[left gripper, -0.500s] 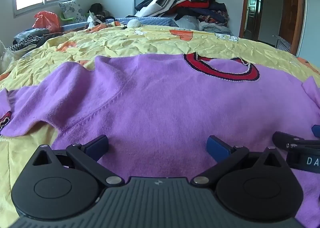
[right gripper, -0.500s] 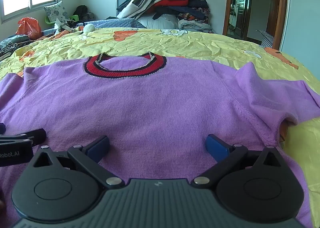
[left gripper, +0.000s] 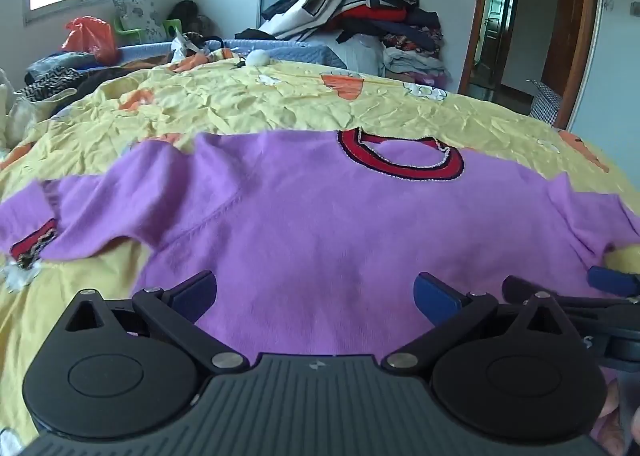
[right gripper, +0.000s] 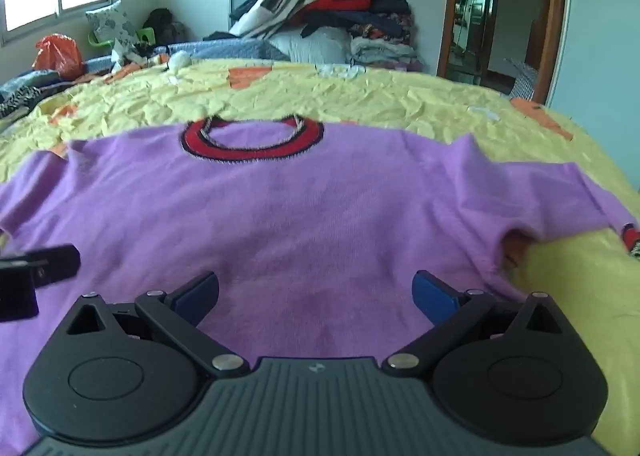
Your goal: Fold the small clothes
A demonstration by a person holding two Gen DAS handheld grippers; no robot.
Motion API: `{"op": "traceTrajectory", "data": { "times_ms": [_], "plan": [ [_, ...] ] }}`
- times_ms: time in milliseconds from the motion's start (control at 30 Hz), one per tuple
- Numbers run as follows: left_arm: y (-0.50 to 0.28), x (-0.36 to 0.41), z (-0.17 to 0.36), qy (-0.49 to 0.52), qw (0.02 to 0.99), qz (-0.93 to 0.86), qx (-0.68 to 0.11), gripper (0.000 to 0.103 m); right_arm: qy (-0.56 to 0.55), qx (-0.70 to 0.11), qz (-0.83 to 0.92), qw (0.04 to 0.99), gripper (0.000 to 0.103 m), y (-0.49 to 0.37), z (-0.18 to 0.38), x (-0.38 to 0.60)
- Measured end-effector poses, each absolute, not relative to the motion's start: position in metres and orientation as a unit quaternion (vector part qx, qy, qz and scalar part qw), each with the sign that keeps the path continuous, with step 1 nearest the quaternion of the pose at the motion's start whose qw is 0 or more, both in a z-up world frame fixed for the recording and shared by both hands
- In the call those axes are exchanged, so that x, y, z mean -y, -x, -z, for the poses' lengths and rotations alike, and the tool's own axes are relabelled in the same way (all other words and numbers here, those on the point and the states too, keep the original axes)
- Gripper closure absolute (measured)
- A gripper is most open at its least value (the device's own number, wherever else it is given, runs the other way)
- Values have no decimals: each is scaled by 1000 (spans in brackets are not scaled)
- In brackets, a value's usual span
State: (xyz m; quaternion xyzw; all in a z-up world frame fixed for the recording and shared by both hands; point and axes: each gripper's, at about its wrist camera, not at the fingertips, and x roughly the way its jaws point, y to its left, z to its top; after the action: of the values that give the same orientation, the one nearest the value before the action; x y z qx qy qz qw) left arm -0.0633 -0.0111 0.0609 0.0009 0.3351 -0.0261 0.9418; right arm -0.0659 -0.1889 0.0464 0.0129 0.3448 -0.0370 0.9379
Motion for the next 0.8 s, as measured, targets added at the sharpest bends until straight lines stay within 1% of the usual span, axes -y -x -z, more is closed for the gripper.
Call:
{"op": "traceTrajectory", "data": {
  "times_ms": [400, 800],
  "plan": [
    [108, 3, -85, -8, 938, 21, -346, 0, 11, -328, 31, 944, 0, 118, -99, 176],
    [138, 9, -112, -17, 943, 17, -331, 0, 7, -316, 26, 948, 0, 155, -125, 174]
  ]
}}
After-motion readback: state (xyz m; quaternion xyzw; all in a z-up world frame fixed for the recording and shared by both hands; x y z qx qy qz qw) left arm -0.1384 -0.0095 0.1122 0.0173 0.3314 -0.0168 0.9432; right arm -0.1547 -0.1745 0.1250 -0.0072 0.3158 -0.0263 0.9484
